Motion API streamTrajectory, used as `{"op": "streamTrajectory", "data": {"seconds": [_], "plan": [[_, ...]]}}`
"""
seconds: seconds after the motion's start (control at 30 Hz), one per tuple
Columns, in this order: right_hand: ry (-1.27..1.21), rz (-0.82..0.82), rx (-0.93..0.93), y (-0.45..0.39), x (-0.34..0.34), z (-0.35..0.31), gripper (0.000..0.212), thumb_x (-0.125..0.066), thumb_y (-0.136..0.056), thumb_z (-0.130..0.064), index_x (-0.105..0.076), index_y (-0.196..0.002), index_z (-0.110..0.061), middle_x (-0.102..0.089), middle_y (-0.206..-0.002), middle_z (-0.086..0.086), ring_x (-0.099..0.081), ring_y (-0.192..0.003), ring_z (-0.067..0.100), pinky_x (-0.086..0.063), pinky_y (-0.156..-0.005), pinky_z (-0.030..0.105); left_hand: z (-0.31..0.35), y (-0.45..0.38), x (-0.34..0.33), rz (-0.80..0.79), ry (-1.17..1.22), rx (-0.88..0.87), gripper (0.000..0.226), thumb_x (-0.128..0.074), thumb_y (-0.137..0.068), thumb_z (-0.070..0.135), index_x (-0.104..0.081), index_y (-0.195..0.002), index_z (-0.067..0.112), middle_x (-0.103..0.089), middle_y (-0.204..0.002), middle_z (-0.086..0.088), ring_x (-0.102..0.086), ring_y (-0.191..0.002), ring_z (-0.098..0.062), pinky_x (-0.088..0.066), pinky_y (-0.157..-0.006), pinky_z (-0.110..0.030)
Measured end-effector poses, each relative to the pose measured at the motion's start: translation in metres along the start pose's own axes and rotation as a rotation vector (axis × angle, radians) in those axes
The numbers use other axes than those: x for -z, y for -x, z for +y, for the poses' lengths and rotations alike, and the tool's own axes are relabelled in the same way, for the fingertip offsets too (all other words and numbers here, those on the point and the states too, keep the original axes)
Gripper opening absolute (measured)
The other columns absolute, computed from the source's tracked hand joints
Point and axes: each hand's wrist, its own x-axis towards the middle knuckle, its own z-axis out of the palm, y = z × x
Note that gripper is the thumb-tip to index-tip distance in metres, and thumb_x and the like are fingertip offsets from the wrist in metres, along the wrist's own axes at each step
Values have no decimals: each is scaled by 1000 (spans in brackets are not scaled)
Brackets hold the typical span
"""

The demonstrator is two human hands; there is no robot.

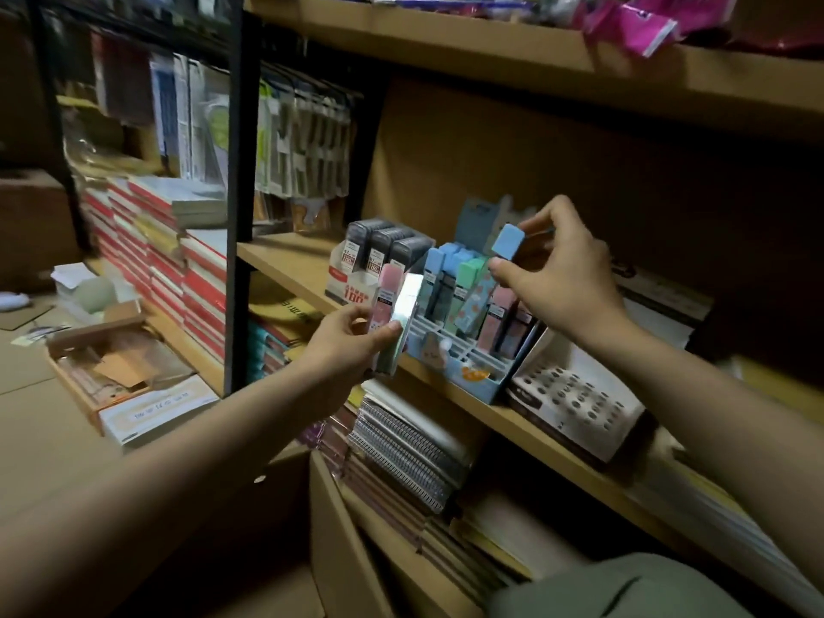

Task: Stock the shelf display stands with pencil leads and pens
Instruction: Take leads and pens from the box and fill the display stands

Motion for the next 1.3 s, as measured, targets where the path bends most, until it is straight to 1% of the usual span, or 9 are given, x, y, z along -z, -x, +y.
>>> {"op": "streamTrajectory", "data": {"seconds": [0.27,0.37,0.5,0.73,0.87,0.97,1.13,1.2,1.3], "plan": [[185,-78,54,-39,-52,-4,23,-75,-81,-18,-55,-89,-11,-63,-79,2,-62,-73,18,-55,-64,39,0,-15,4,36,39,0,32,-62,-91,15,-56,-122,14,-63,-112,-6,-63,-101,-25,-57,-78,-39],[230,-95,39,-40,-63,0,21,-73,-82,-18,-54,-87,-12,-62,-78,1,-62,-74,21,-52,-64,39,-1,-16,3,35,64,1,30,-62,-91,13,-57,-120,13,-64,-110,-7,-64,-100,-25,-57,-76,-39],[265,-121,2,-37,-68,4,20,-71,-84,-22,-54,-92,-14,-64,-86,3,-61,-85,25,-52,-80,49,-4,-17,2,9,94,14,26,-61,-92,11,-58,-117,13,-65,-108,-8,-65,-95,-23,-55,-68,-34],[329,-135,-7,-39,-72,6,23,-72,-81,-26,-54,-91,-16,-65,-86,2,-60,-89,26,-41,-93,40,-4,-17,5,34,85,2,18,-63,-90,12,-59,-108,16,-64,-109,-10,-64,-98,-29,-57,-78,-41],[500,-123,25,-38,-79,10,21,-70,-82,-32,-53,-89,-21,-59,-104,2,-49,-107,26,-33,-95,40,-5,-14,3,22,76,-13,20,-62,-91,12,-59,-110,14,-64,-110,-10,-64,-100,-27,-56,-76,-38],[570,-97,23,-37,-81,13,18,-62,-88,-36,-59,-94,-19,-54,-113,5,-44,-114,27,-32,-98,42,-5,-13,2,24,60,-19,23,-61,-91,12,-59,-114,11,-64,-110,-10,-64,-100,-26,-55,-71,-35],[534,-105,-50,-42,-70,8,39,-43,-98,-48,-68,-97,-17,-49,-121,9,-40,-122,29,-29,-104,45,-4,-8,0,0,33,-38,22,-61,-92,12,-59,-114,11,-64,-111,-11,-63,-101,-25,-55,-74,-35],[375,-76,-22,-38,-62,4,36,-42,-99,-45,-66,-102,-18,-49,-116,7,-47,-114,26,-36,-98,41,-2,-6,-2,-41,30,-51,22,-60,-92,13,-59,-114,12,-65,-112,-10,-64,-101,-23,-56,-74,-34],[112,-162,-29,-20,-55,-5,22,-56,-94,-44,-62,-101,-25,-61,-95,-4,-59,-85,13,-46,-71,28,0,-2,-8,-97,45,-70,25,-60,-92,11,-58,-117,11,-66,-111,-11,-66,-100,-24,-57,-74,-33]]}}
